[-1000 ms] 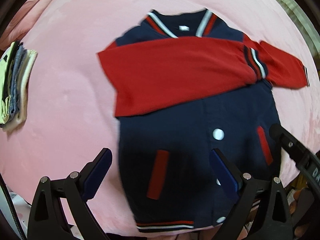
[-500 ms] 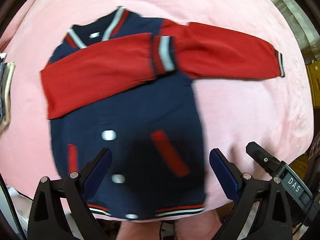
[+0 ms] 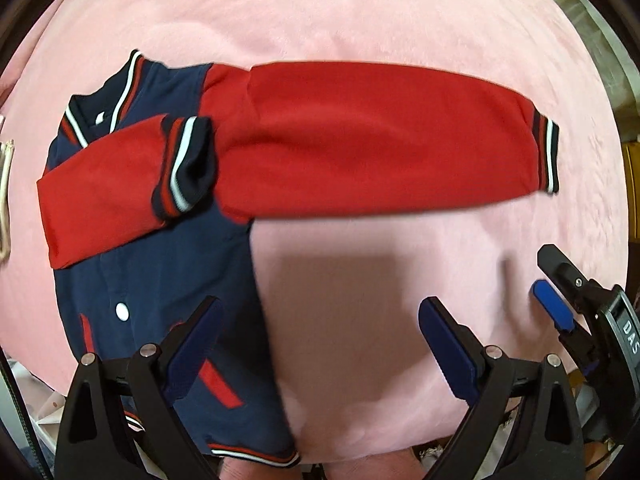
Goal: Fold large clothes
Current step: 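Grasp the cuff of the other red sleeve with the right tool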
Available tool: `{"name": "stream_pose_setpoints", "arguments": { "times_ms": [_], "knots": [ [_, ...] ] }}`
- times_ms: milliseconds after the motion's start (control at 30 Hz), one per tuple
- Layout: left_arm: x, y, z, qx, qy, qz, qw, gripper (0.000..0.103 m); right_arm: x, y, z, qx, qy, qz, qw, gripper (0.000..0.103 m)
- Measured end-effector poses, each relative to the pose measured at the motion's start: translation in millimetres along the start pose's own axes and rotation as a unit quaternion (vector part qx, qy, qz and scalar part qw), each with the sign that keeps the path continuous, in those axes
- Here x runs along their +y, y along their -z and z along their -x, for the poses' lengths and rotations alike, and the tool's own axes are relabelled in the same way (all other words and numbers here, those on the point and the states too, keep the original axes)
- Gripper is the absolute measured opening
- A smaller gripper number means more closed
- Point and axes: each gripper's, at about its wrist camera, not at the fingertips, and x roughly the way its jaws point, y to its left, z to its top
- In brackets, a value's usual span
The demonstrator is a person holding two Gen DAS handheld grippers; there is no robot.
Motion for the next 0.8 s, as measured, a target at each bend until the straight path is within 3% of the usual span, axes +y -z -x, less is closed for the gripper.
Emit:
{"name": "stream_pose_setpoints", "arguments": {
  "times_ms": [100,200,333,367,400,500,567,800],
  "knots": [
    [-3,-12,0,-0.004,-0.002,0.007,1.0000,0.097,-9,-19,-9,0.004,-0.007,-0.031,0.999,0.051],
    [-4,-25,-4,0.000,-0.004,0.015,0.9999,0.097,-13,-34,-19,-0.007,-0.036,-0.057,0.998,0.042],
    [0,-41,-11,0.013,-0.001,0.042,0.9990,0.097,-14,-48,-28,-0.031,-0.116,-0.076,0.990,0.039],
    [2,-44,-13,0.015,-0.001,0.048,0.9987,0.097,-12,-52,-31,-0.029,-0.124,-0.076,0.989,0.029],
    [7,-48,-16,0.016,-0.001,0.051,0.9986,0.097,-11,-56,-33,-0.026,-0.124,-0.072,0.989,0.020],
    [16,-47,-22,0.019,-0.005,0.059,0.9981,0.097,-7,-68,-40,-0.007,-0.118,-0.052,0.992,0.018],
    [18,-45,-24,0.020,-0.009,0.061,0.9979,0.097,-5,-73,-40,-0.007,-0.122,-0.048,0.991,0.009],
    [27,-18,-38,0.018,-0.011,0.070,0.9973,0.097,12,-74,-18,-0.037,-0.116,0.011,0.992,0.008]
  ]
}}
